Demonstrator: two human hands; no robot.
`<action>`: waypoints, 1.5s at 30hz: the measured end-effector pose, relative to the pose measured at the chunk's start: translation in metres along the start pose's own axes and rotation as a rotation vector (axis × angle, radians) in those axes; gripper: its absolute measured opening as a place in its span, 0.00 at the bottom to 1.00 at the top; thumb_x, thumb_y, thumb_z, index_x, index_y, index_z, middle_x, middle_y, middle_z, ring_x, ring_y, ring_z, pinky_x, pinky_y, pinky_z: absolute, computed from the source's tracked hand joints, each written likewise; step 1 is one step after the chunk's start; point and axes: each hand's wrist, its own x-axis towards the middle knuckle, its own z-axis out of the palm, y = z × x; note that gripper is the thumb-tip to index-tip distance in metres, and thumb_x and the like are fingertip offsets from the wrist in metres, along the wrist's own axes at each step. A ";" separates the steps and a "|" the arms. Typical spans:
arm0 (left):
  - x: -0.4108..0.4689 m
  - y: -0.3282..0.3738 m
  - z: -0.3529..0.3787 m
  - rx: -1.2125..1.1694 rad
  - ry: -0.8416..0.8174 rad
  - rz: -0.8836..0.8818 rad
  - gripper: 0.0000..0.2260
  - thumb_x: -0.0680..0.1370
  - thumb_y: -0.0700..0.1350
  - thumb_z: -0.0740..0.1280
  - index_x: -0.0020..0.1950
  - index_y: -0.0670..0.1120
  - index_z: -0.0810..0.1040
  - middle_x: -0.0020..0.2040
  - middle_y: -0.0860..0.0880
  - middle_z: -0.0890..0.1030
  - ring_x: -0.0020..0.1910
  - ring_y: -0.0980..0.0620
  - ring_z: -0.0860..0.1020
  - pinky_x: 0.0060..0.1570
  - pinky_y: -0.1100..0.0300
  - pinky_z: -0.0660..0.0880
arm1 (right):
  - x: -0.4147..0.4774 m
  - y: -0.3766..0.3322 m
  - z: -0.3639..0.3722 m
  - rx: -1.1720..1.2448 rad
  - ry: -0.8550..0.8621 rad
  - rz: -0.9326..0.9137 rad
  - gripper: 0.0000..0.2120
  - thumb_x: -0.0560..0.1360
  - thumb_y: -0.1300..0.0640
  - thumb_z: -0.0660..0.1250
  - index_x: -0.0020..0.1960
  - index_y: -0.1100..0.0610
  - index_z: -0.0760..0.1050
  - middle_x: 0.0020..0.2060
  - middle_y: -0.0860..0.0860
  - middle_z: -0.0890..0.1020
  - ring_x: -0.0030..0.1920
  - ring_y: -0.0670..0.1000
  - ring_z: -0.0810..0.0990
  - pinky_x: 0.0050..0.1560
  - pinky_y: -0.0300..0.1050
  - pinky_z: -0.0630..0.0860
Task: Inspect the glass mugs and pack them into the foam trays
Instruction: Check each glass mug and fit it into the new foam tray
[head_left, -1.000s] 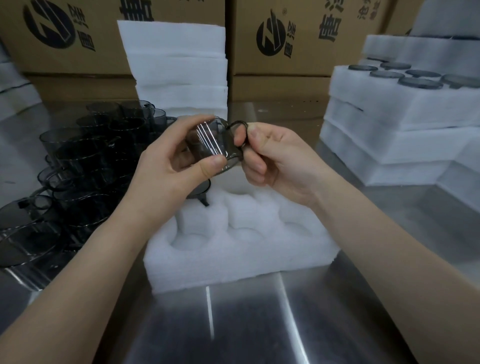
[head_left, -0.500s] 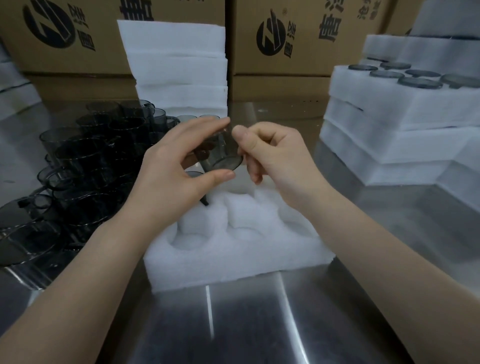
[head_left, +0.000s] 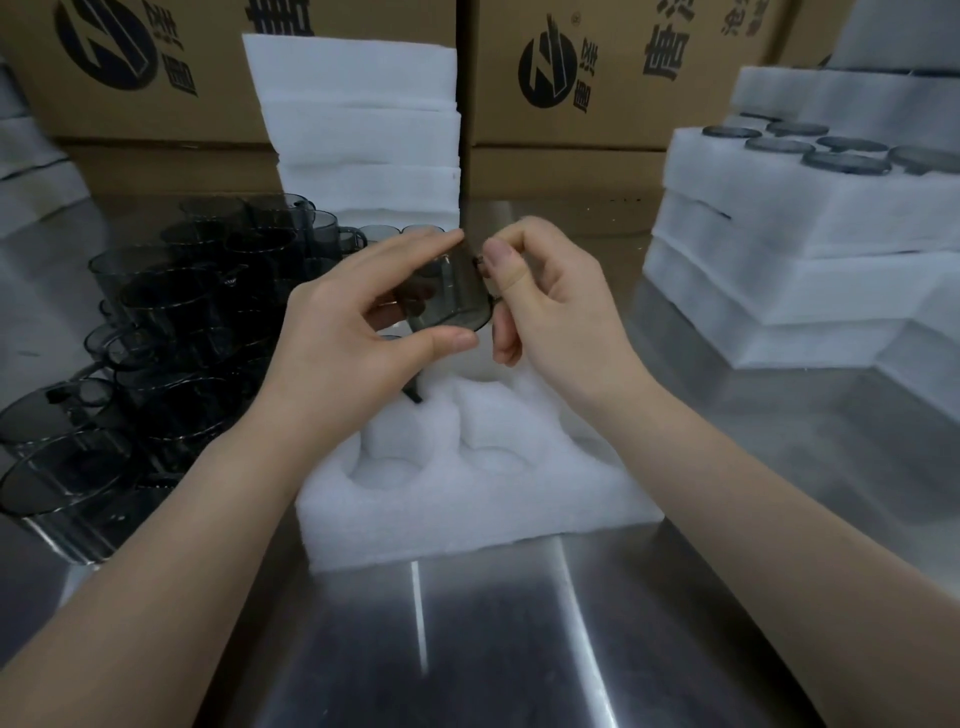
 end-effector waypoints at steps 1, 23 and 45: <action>0.000 0.000 0.000 -0.031 0.014 -0.022 0.29 0.66 0.50 0.76 0.65 0.58 0.74 0.63 0.54 0.79 0.63 0.57 0.76 0.63 0.54 0.74 | 0.001 0.000 -0.001 0.020 -0.017 0.015 0.09 0.83 0.56 0.59 0.45 0.57 0.72 0.22 0.49 0.75 0.24 0.48 0.74 0.29 0.39 0.72; 0.002 0.014 -0.007 0.046 -0.111 -0.011 0.25 0.74 0.54 0.66 0.70 0.61 0.67 0.61 0.65 0.75 0.63 0.65 0.72 0.62 0.67 0.69 | 0.007 -0.007 -0.012 0.698 -0.424 0.398 0.18 0.84 0.51 0.55 0.71 0.56 0.66 0.58 0.60 0.79 0.52 0.62 0.83 0.51 0.59 0.80; 0.001 0.021 0.010 0.385 0.005 0.139 0.30 0.71 0.51 0.75 0.71 0.47 0.72 0.61 0.52 0.79 0.59 0.51 0.78 0.59 0.49 0.75 | 0.000 -0.010 -0.003 0.423 -0.203 0.183 0.09 0.78 0.60 0.67 0.57 0.55 0.75 0.42 0.51 0.85 0.45 0.50 0.84 0.42 0.44 0.80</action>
